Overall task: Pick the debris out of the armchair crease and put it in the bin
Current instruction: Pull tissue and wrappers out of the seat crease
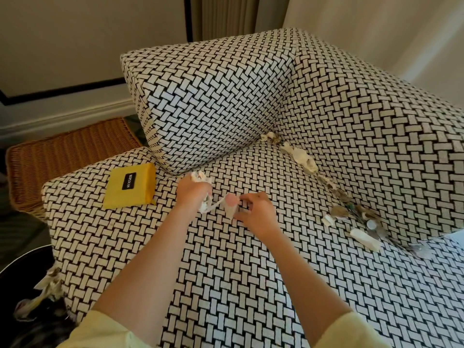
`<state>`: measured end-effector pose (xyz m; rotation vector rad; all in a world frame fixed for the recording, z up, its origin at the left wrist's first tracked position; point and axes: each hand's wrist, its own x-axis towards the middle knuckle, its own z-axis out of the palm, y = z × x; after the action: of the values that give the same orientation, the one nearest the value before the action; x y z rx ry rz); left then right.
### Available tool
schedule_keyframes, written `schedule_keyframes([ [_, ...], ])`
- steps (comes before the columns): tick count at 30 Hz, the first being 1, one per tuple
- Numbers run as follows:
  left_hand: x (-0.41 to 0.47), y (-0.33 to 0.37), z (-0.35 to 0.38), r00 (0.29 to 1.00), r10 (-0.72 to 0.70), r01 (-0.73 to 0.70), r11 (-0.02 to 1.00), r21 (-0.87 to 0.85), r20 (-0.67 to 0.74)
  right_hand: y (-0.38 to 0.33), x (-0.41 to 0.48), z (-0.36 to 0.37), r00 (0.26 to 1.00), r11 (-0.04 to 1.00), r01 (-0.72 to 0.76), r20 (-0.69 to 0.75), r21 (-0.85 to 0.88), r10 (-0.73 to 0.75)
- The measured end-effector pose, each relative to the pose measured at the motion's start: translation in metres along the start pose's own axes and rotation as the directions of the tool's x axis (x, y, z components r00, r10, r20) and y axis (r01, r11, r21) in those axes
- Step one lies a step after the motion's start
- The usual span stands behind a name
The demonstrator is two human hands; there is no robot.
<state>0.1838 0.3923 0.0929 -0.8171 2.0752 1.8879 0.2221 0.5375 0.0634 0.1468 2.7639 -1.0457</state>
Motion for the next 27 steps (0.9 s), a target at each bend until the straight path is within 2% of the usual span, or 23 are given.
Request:
schedule_keyframes([
  [3,-0.013,-0.012,-0.001,0.978,0.096,-0.152,0.937,0.313,0.188,-0.01,0.001,0.006,0.998,0.996,-0.01,-0.058,-0.083,0.005],
  [5,-0.018,-0.02,0.001,0.935,0.138,-0.276,0.861,0.427,0.326,-0.017,0.0,0.008,0.997,0.995,-0.052,-0.052,-0.081,0.048],
  [7,-0.021,-0.025,0.003,0.919,0.145,-0.299,0.862,0.409,0.366,-0.025,-0.002,0.012,0.995,0.995,-0.095,-0.044,-0.015,0.095],
  [9,-0.024,-0.028,0.007,0.924,0.154,-0.28,0.895,0.348,0.349,-0.03,-0.005,0.017,0.989,0.987,-0.141,-0.043,0.074,0.145],
  [12,-0.027,-0.032,0.01,0.955,0.128,-0.172,0.974,0.146,0.268,-0.04,-0.013,0.028,0.975,0.934,-0.214,0.011,0.287,0.22],
  [14,-0.028,-0.033,0.01,0.978,0.091,-0.095,0.995,0.013,0.19,-0.047,-0.016,0.033,0.957,0.81,-0.27,0.05,0.521,0.287],
  [17,-0.029,-0.032,0.004,0.991,0.047,-0.028,0.988,-0.152,0.123,-0.059,-0.022,0.045,0.907,0.452,-0.377,0.221,0.809,0.359],
  [18,-0.029,-0.032,0.0,0.991,0.04,-0.015,0.981,-0.194,0.124,-0.064,-0.026,0.052,0.905,0.339,-0.367,0.248,0.866,0.346],
  [19,-0.029,-0.031,-0.005,0.991,0.035,-0.004,0.973,-0.229,0.131,-0.067,-0.03,0.06,0.915,0.272,-0.338,0.246,0.901,0.321],
  [20,-0.028,-0.031,-0.01,0.99,0.035,0.003,0.964,-0.266,0.139,-0.072,-0.035,0.066,0.928,0.267,-0.31,0.229,0.913,0.295],
  [24,-0.024,-0.034,-0.03,0.993,-0.025,0.072,0.899,-0.431,0.112,-0.094,-0.047,0.079,0.962,0.356,-0.236,0.164,0.904,0.219],
  [27,-0.02,-0.036,-0.043,0.992,-0.047,0.092,0.897,-0.432,0.113,-0.104,-0.044,0.089,0.981,0.478,-0.127,0.039,0.869,0.19],
])
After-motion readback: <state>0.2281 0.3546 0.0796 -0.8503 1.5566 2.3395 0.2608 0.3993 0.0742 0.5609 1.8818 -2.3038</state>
